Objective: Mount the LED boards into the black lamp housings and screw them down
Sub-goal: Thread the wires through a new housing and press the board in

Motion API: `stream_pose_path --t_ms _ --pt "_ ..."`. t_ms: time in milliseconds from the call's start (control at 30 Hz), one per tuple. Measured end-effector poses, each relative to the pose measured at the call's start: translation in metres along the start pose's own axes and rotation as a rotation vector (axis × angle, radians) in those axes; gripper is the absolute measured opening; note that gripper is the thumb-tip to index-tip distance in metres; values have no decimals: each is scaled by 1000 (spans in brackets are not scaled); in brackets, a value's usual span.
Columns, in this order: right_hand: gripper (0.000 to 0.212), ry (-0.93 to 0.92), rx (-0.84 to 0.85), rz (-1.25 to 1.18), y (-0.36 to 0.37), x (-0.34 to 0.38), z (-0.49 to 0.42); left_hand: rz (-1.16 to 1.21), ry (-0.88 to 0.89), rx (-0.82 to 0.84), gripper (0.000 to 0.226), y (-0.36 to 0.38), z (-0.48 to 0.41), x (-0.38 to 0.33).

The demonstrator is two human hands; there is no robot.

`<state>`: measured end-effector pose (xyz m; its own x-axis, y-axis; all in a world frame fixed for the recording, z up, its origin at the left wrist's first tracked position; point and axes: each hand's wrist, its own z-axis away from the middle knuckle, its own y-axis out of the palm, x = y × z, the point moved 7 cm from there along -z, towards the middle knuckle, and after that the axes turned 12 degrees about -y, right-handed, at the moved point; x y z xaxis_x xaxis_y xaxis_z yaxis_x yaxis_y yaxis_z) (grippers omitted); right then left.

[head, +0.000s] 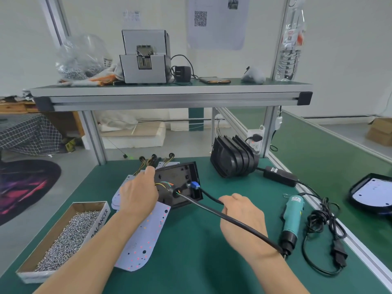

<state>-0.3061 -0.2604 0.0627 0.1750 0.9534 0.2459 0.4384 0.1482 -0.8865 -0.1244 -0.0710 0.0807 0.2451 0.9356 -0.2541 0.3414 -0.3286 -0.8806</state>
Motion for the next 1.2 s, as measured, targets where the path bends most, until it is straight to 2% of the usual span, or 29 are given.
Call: stream_pose_path --t_ms 133,267,333,433,533,667,767,833,900,933,1000,1067,1133,1200 --pt "32 -31 22 -51 -1 6 -1 26 44 -22 18 -4 4 -3" --pt "20 -34 65 -17 -4 9 1 70 64 -68 20 -9 5 -1" --pt "25 -15 77 26 -6 8 2 91 80 -71 23 -11 7 1" --pt "19 -19 -18 44 -19 9 -4 95 144 -70 33 -15 11 -1" --pt "19 -54 -85 174 -32 12 -12 171 189 -83 38 -20 16 -7" --pt "18 -138 -222 221 -40 24 -29 272 214 -36 31 -22 21 -25" --pt "18 -299 -311 35 -39 44 -31 385 186 1 18 -17 21 -34" --pt "16 -552 -280 -91 -29 60 -17 437 83 65 17 -8 15 -27" --pt "13 -747 -297 -178 -20 62 9 521 -67 168 27 5 9 -13" --pt "13 -763 -387 -229 -19 54 21 611 -152 206 33 10 7 -4" --pt "15 -601 -620 -317 -18 25 37 792 -309 264 32 19 8 12" --pt "20 -224 -716 -494 -14 -14 34 906 -419 332 24 27 12 22" --pt "47 125 -588 -739 0 -40 17 1063 -456 463 25 35 17 18" --pt "76 146 -372 -1032 15 -38 -9 1155 -429 588 31 40 25 6"
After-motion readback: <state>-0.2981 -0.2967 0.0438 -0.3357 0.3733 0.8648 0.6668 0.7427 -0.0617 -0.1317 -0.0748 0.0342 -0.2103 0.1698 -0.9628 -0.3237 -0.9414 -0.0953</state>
